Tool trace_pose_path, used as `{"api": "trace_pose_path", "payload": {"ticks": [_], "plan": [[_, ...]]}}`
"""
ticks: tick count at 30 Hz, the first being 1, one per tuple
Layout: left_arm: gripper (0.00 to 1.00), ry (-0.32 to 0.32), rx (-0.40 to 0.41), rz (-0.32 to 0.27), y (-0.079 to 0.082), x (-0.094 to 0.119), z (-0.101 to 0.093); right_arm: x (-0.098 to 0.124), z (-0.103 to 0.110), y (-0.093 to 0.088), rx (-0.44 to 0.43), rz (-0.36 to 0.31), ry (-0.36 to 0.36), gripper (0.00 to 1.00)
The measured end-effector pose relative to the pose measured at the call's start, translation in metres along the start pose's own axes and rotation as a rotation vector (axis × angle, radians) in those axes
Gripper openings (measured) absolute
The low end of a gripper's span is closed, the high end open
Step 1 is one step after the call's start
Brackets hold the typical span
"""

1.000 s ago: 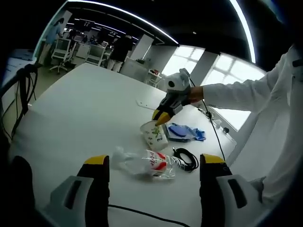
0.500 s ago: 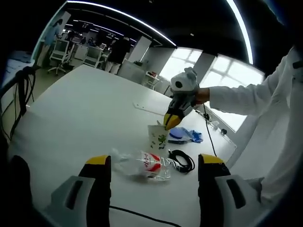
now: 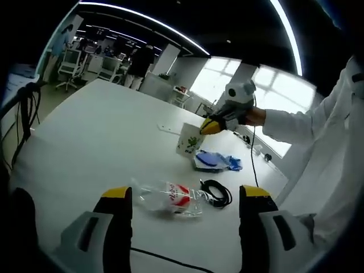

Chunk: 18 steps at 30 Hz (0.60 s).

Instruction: Arrange the tabletop items into an orderly group along one side of the table until the central work area is clear of visible clutter.

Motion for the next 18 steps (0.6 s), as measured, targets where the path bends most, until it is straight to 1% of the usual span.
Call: {"api": "trace_pose_path", "payload": {"ticks": [1, 3, 6, 7, 9, 14, 18], "plan": [[0.78, -0.003, 0.000, 0.000, 0.000, -0.001, -0.001, 0.002, -0.003, 0.000, 0.017, -0.008, -0.038, 0.00], [0.78, -0.005, 0.000, -0.001, 0.000, -0.001, -0.002, 0.005, -0.005, 0.001, 0.014, -0.023, -0.066, 0.00], [0.78, -0.005, -0.004, 0.005, -0.001, -0.002, -0.003, 0.007, -0.007, 0.002, -0.006, -0.043, -0.074, 0.00], [0.78, -0.006, -0.002, 0.004, -0.001, -0.002, -0.003, 0.007, -0.009, 0.002, 0.001, -0.038, -0.087, 0.00], [0.78, -0.007, 0.002, -0.001, -0.001, -0.002, -0.004, 0.007, -0.015, 0.000, 0.041, -0.011, -0.144, 0.00], [0.78, -0.001, 0.013, -0.008, -0.001, -0.001, -0.003, 0.002, -0.016, -0.004, 0.051, -0.003, -0.148, 0.00], [0.78, 0.001, 0.010, -0.004, -0.002, -0.001, -0.003, -0.005, -0.019, -0.011, 0.064, 0.012, -0.161, 0.00]]}}
Point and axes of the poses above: the point that each gripper's makers call its tool centre point, and the gripper's own axes: x roughly backward along the fingers, z roughly to its left, y roughly out of its top, the point moved 8 cm from there along x, roughly backward along the fingers, and after that the axes turned 15 degrees about -x, right-handed, at the moved point
